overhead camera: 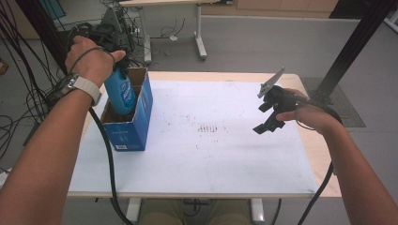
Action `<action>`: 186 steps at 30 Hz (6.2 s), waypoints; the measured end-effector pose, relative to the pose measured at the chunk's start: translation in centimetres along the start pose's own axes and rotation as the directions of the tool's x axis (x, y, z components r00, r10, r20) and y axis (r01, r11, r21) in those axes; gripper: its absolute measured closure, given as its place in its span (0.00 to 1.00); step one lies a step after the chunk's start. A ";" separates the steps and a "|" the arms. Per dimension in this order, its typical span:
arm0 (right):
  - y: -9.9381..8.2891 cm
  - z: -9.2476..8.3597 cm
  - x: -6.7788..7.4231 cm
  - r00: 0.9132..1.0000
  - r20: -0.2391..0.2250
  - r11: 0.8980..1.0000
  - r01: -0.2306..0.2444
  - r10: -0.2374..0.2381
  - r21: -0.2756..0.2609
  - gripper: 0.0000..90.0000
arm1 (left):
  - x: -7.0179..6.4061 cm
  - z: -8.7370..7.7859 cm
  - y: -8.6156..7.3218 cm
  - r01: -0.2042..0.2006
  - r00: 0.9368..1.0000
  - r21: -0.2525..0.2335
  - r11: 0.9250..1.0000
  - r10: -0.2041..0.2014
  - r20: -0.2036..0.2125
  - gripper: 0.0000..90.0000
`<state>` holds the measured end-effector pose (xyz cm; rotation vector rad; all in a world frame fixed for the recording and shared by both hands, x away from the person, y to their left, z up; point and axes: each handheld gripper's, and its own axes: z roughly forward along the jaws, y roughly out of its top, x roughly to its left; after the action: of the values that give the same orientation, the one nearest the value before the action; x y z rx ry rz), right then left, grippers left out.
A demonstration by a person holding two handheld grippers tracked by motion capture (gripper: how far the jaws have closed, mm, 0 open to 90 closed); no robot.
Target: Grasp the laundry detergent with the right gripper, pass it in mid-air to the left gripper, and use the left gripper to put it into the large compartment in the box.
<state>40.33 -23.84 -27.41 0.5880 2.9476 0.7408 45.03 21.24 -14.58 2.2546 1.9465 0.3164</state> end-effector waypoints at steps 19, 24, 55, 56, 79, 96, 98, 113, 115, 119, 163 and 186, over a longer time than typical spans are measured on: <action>-0.2 0.5 -0.1 1.000 -0.004 1.000 -0.007 0.007 0.004 0.07 | 0.3 3.8 -0.5 -0.002 1.000 -0.017 1.000 0.002 -0.006 0.42; -0.2 0.7 0.0 1.000 -0.007 1.000 -0.007 0.007 0.005 0.07 | 0.4 5.0 -0.8 -0.002 1.000 -0.015 1.000 0.002 0.002 0.42; -0.6 1.2 -0.1 1.000 -0.010 1.000 -0.027 0.027 0.007 0.06 | 0.3 9.1 -1.6 -0.002 1.000 -0.037 0.999 0.002 -0.008 0.42; -0.6 1.2 -0.1 1.000 -0.010 1.000 -0.024 0.024 0.010 0.06 | 0.3 9.2 -1.6 -0.004 1.000 -0.031 1.000 0.004 -0.008 0.42; -0.6 1.3 0.0 1.000 -0.011 1.000 -0.027 0.028 0.009 0.06 | 0.5 11.5 -2.3 -0.015 1.000 -0.012 1.000 0.015 -0.011 0.42; -0.8 1.5 0.0 0.999 -0.016 0.999 -0.033 0.033 0.014 0.06 | 0.5 13.2 -2.6 -0.033 0.999 0.012 0.999 0.033 -0.007 0.42; -0.8 1.6 0.0 0.999 -0.018 0.999 -0.033 0.033 0.013 0.06 | 0.5 13.2 -2.6 -0.031 0.999 0.011 0.999 0.031 -0.008 0.42; -0.8 1.6 0.0 0.999 -0.017 0.999 -0.031 0.031 0.010 0.06 | 0.8 13.4 -2.7 -0.024 1.000 0.005 1.000 0.024 -0.004 0.42; -0.8 1.6 0.1 0.999 -0.018 0.999 -0.031 0.031 0.011 0.06 | 0.8 13.4 -2.7 -0.024 1.000 0.005 1.000 0.024 -0.003 0.42; -0.7 1.6 0.1 0.999 -0.018 0.999 -0.031 0.032 0.015 0.06 | 0.8 13.4 -2.7 -0.024 1.000 0.005 1.000 0.024 -0.002 0.42; -0.4 1.6 0.2 1.000 -0.013 1.000 -0.022 0.022 0.012 0.06 | 1.0 13.3 -2.8 -0.020 1.000 0.008 1.000 0.020 0.001 0.42; -0.4 1.6 0.3 1.000 -0.014 1.000 -0.022 0.022 0.014 0.06 | 1.0 13.4 -2.8 -0.019 1.000 0.004 1.000 0.019 0.005 0.42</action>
<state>40.14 -23.33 -29.03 0.6202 2.9665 0.7295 45.85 23.05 -28.13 2.2759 1.9262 0.3094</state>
